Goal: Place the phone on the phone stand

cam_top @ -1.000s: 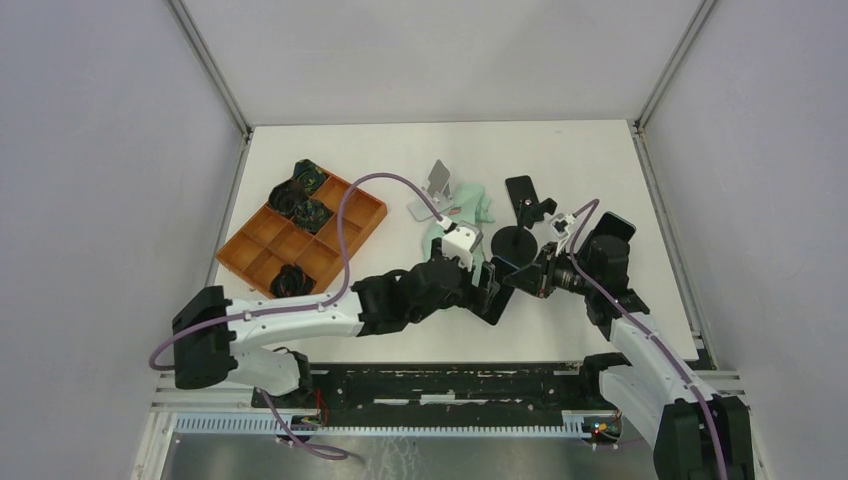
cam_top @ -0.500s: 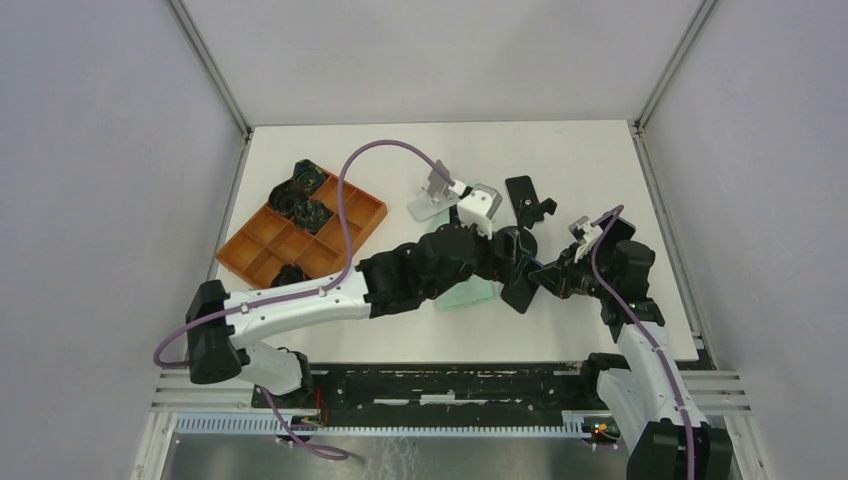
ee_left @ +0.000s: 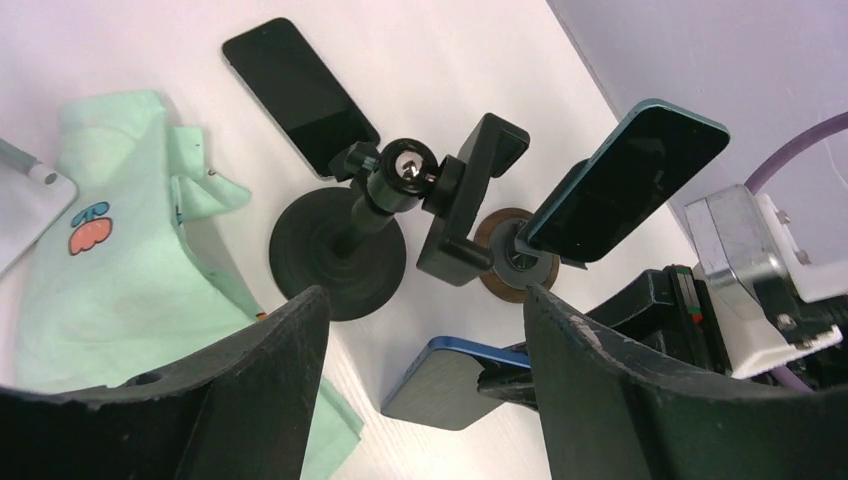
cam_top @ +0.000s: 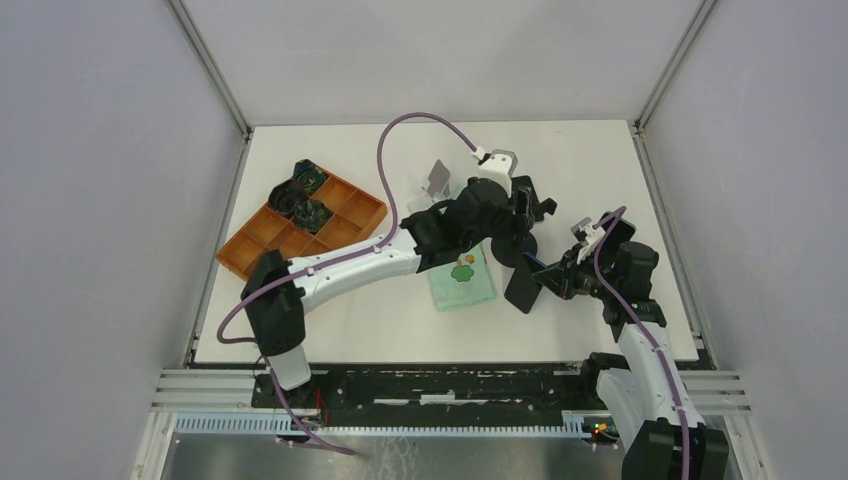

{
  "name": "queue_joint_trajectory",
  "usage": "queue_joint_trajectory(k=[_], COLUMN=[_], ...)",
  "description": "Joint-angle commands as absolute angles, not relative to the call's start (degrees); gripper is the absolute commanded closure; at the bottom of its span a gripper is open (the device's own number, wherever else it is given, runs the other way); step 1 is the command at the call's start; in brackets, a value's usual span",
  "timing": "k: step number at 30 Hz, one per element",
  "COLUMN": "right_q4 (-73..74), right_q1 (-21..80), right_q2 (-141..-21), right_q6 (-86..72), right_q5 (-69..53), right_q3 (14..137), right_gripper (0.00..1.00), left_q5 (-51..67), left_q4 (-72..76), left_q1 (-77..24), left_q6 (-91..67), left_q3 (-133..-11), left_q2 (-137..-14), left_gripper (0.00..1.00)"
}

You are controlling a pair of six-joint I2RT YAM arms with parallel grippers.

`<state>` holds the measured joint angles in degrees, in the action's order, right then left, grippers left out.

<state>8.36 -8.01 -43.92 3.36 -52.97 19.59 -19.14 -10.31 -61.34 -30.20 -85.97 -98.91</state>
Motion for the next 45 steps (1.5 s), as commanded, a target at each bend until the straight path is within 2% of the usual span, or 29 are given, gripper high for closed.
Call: queue_joint_trajectory(k=[1, 9, 22, 29, 33, 45], right_q4=[6.36, 6.41, 6.46, 6.67, 6.68, 6.81], right_q1=[-8.17, -8.17, -8.20, -8.17, -8.17, -8.17], right_q2=[-43.08, -43.25, -43.21, -43.06, -42.91, -42.89], right_q6=[4.44, 4.48, 4.66, 4.83, 4.95, 5.27], right_q5=[-54.76, -54.67, -54.67, -54.89, -55.18, -55.81], right_q3=[22.41, 22.46, 22.43, 22.52, 22.51, 22.66], right_gripper=[1.00, 1.00, 1.00, 1.00, 1.00, 1.00], left_q5=[-15.43, -15.21, -13.59, -13.88, -15.08, -17.10], left_q4=[-11.01, -13.10, -15.25, -14.34, -13.19, -9.59], left_q1=[-61.16, -60.18, -59.17, -59.15, -59.15, -59.15], left_q6=[-32.52, -32.12, -30.97, -28.79, -27.59, -25.28], left_q3=[-92.06, -96.33, -100.23, -100.40, -99.97, -97.12], left_q2=[-102.22, -107.83, -111.62, -109.88, -107.68, -99.58], left_gripper=[0.23, 0.26, 0.58, 0.86, 0.96, 0.98])
